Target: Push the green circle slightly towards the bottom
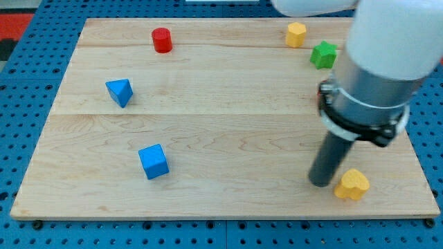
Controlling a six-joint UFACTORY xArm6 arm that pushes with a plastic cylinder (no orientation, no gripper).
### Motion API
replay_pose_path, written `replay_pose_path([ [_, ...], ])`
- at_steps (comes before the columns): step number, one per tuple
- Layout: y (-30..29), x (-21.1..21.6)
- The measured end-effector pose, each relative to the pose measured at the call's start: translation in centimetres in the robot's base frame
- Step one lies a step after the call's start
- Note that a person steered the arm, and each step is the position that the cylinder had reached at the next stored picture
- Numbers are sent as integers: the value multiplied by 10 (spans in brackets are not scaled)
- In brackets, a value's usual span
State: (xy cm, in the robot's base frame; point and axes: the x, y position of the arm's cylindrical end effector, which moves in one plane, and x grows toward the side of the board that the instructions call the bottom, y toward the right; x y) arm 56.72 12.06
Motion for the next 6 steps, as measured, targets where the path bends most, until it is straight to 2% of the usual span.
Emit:
replay_pose_path([
  [1,-6,-38],
  [2,14,-85],
  [4,72,-89],
  [5,77,-63],
  [6,78,-67],
])
